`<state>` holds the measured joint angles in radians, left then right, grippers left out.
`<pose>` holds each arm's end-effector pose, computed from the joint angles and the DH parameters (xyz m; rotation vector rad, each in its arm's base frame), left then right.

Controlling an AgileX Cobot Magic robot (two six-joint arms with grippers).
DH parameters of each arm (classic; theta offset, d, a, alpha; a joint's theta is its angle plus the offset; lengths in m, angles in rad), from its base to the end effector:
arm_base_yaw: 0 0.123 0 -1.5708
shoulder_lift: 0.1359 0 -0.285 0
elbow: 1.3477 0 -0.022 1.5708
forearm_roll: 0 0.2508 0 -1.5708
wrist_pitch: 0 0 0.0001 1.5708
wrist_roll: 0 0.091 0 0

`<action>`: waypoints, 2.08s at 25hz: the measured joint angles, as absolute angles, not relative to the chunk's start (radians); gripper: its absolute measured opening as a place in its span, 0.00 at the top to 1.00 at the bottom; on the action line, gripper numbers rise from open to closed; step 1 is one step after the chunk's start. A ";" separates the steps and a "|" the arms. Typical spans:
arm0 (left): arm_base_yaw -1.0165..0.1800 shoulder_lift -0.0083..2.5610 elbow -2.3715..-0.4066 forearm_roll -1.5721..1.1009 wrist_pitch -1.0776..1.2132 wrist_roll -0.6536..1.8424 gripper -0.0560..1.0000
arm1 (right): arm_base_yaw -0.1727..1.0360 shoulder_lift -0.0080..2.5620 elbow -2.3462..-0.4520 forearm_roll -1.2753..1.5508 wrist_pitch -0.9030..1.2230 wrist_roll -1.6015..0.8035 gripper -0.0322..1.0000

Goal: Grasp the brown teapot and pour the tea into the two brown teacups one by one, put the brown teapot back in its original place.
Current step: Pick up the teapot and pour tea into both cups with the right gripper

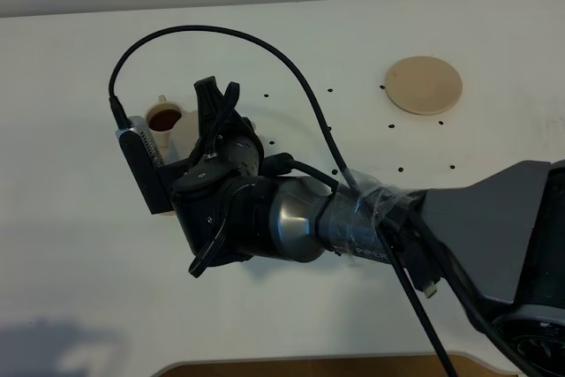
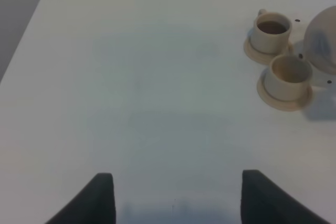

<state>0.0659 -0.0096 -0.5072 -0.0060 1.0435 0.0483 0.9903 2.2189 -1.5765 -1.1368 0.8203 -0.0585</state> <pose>-0.0064 -0.0009 0.2806 -0.0174 2.0108 0.0657 0.3050 0.3547 0.1548 -1.8989 1.5189 -0.9322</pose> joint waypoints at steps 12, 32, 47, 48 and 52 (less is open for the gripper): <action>0.066 -0.010 -0.507 -0.006 1.044 0.048 0.42 | 0.990 2.246 -1.585 -1.221 0.850 -0.062 0.86; 0.066 -0.010 -0.507 -0.006 1.044 0.048 0.42 | 1.005 2.246 -1.585 -1.310 0.862 -0.112 0.86; 0.066 -0.010 -0.507 -0.006 1.044 0.048 0.42 | 1.011 2.282 -1.586 -1.396 0.869 -0.122 0.86; 0.066 -0.010 -0.507 -0.006 1.044 0.048 0.42 | 1.011 2.282 -1.586 -1.406 0.869 -0.122 0.86; 0.066 -0.010 -0.507 -0.006 1.044 0.048 0.42 | 1.011 2.282 -1.586 -1.426 0.873 -0.129 0.86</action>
